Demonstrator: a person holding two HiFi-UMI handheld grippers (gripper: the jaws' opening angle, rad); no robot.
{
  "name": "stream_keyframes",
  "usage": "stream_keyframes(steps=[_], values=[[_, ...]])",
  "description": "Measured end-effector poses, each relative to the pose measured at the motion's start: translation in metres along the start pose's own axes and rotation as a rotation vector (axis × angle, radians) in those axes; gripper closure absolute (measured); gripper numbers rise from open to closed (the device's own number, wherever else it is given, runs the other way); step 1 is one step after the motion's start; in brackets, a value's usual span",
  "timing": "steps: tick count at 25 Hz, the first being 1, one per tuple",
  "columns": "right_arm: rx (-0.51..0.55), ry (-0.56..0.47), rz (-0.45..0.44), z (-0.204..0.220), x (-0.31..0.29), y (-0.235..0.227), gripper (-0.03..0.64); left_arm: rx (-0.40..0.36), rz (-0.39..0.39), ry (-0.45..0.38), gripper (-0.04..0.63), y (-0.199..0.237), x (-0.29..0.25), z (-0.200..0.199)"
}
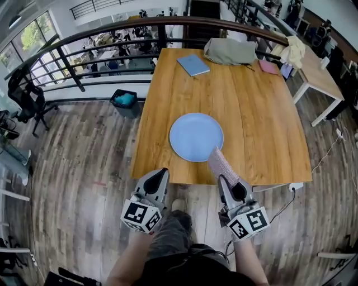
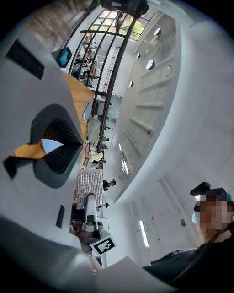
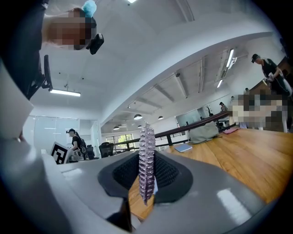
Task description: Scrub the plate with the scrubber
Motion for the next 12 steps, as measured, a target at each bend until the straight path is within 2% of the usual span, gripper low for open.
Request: stream_keyframes(steps=[2,7,12], values=[[0.019,0.024,-0.008,0.001,-0.013,-0.006,0.535,0.016,0.027,0.003,0.600,0.007,-0.016,0.002],[0.048,0.078,0.023,0.007,-0.055,-0.029,0.534,-0.010,0.105,0.019,0.600,0.021,-0.058,0.004],[0.064,0.154,0.026,0.030,-0.086,-0.038,0.534,0.003,0.158,0.051,0.600,0.039,-0.083,0.019]])
Point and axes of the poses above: the fingertips, and each gripper's own axes: x backward along the fingers, y to its left, z out of its underside, the point moved 2 cm from there along x, backward along the fingers, and after that the axes turned 11 degrees about -x, right-handed, at the moved point
